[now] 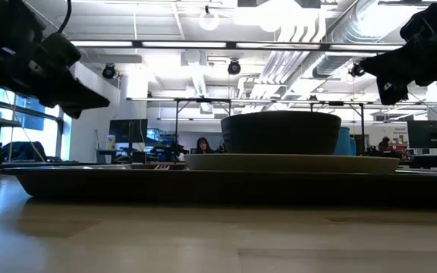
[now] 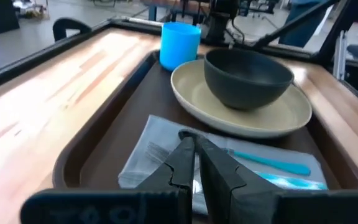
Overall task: Set up tray
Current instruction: Return to Home Position
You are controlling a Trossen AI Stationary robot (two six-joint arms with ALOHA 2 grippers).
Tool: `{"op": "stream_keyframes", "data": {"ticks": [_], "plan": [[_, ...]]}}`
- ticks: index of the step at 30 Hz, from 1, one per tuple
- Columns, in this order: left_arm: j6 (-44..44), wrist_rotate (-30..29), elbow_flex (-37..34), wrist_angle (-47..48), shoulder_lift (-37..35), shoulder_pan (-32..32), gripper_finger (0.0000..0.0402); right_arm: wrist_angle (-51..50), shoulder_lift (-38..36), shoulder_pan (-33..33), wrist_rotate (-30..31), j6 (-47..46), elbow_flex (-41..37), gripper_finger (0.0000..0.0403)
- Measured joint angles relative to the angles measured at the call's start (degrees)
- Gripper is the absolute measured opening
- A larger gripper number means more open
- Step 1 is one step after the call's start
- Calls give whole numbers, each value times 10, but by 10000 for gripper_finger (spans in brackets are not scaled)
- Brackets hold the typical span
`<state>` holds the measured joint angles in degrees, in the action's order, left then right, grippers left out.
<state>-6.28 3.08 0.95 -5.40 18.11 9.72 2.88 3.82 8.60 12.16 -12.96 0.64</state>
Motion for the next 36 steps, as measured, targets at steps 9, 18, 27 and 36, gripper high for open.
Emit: {"op": "stream_keyframes", "data": {"ticks": [9,18,27,36], "plan": [[0,-24,-1,51,-102,0,58,-5,50,0,-11,0,0,0],[0,-25,-2,48,-100,-60,58,-5,75,2,-25,0,-1,0],[0,-22,-3,48,-100,-133,58,-5,60,2,-26,0,-1,0],[0,-24,-3,48,-100,-95,58,-5,60,-2,-30,0,-2,0]]}}
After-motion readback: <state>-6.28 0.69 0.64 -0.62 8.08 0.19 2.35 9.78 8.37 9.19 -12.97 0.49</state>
